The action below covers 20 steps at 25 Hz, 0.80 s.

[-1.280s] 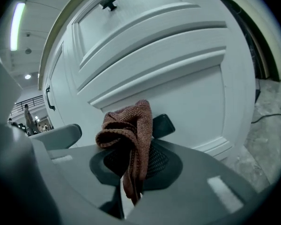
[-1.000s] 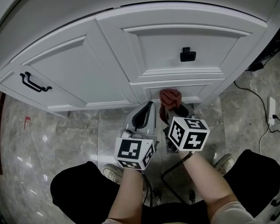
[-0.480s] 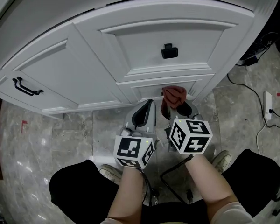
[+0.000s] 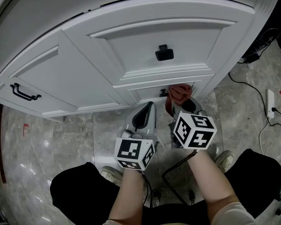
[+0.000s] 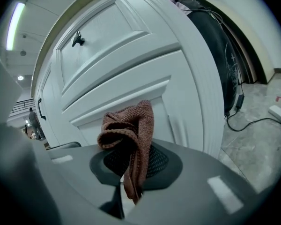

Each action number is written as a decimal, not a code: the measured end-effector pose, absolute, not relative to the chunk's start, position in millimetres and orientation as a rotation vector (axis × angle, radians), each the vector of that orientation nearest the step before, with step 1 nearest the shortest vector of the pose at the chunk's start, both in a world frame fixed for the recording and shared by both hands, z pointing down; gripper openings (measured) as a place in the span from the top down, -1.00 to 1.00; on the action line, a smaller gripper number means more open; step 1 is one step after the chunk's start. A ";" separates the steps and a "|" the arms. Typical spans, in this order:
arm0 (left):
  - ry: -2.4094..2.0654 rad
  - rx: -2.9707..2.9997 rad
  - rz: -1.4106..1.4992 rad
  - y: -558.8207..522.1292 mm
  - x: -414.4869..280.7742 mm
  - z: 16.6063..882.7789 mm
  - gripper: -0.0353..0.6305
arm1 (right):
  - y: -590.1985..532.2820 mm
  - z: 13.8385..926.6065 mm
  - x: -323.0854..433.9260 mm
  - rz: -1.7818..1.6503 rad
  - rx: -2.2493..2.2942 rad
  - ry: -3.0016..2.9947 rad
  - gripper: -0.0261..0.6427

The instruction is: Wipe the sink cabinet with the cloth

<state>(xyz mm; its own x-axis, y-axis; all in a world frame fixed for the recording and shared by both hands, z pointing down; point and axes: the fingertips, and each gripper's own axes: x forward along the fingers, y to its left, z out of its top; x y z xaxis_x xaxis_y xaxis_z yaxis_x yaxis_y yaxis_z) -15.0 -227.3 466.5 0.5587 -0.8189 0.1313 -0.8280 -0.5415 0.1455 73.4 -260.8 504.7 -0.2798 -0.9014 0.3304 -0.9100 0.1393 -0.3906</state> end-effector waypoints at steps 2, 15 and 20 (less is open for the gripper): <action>-1.387 2.601 0.066 -228.6 -12.1 466.5 0.89 | -260.7 505.5 76.2 0.833 1.880 -2.358 0.68; -1.293 2.624 0.050 -221.2 31.5 470.6 0.89 | -249.1 508.1 147.5 0.816 2.034 -2.235 0.68; -1.266 2.640 0.066 -213.4 42.1 475.2 0.89 | -241.8 509.4 181.3 0.866 2.119 -2.187 0.69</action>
